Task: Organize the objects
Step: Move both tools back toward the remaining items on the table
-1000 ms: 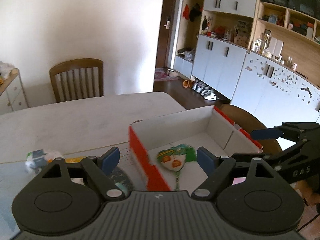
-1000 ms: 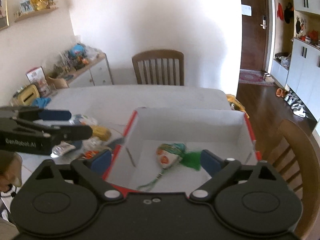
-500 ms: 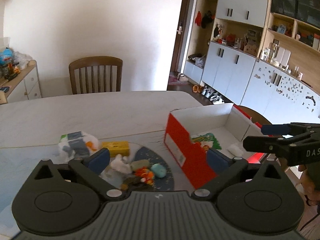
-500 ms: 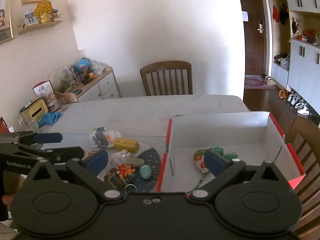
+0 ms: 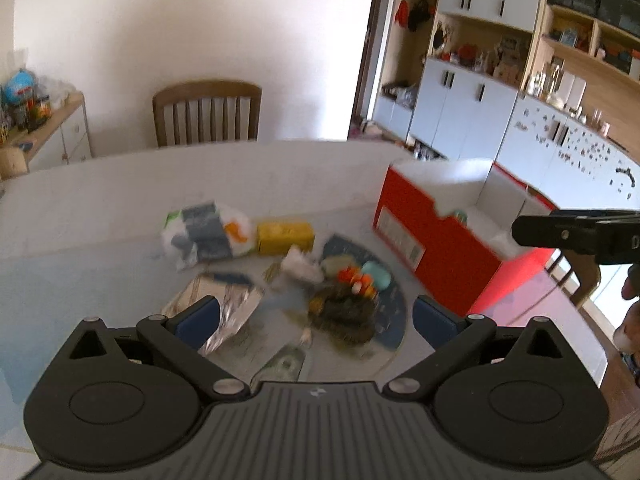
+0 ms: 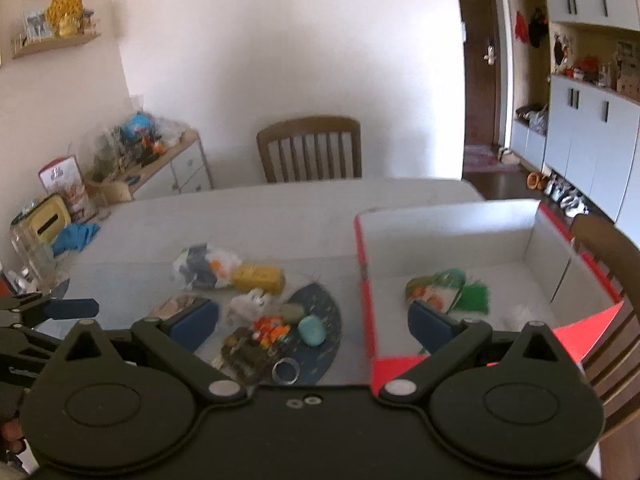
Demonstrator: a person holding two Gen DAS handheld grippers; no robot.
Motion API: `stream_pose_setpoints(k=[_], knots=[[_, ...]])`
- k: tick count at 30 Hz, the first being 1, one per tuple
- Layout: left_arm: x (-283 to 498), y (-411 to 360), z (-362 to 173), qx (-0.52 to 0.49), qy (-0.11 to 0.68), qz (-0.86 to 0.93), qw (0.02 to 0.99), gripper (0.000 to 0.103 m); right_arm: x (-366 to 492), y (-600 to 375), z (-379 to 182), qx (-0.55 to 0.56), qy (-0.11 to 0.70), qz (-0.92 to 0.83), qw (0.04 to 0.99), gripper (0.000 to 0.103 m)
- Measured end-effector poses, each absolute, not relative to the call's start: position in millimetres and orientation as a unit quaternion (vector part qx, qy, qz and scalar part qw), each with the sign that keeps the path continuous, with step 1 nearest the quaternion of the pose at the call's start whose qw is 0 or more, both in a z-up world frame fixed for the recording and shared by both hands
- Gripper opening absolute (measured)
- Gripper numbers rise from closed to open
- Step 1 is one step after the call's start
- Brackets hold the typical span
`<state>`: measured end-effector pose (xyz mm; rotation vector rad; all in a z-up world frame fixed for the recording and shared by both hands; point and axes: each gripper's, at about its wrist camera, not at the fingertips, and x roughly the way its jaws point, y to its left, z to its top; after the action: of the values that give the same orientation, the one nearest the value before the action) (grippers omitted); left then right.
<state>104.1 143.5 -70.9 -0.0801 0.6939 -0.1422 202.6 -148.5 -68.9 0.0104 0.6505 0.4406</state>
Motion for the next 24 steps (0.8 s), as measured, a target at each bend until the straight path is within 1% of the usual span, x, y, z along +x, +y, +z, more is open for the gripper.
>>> stream_pose_setpoints(k=[7,15,20,24], knots=[[104.7,157.1,-99.3,-0.038,0.37,-0.094,0.923,0.103,204.1,-127.1,-82.3,0.019,0.363,0.237,0.901,0.102],[111.8,161.5,-131.9,-0.022,0.386,-0.105,0.916,0.103,209.3,-100.7,-106.9,-0.005,0.406,0.245,0.88,0.102],[119.3,160.5,-144.3,-0.008,0.394,-0.104,0.913,0.103,219.6,-88.9,-124.5,-0.011,0.428,0.244,0.87,0.096],[125.1,157.9,-154.3,0.008,0.4,-0.102,0.911,0.103,224.9,-77.3,-134.5,-0.026,0.436,0.253,0.863,0.089]])
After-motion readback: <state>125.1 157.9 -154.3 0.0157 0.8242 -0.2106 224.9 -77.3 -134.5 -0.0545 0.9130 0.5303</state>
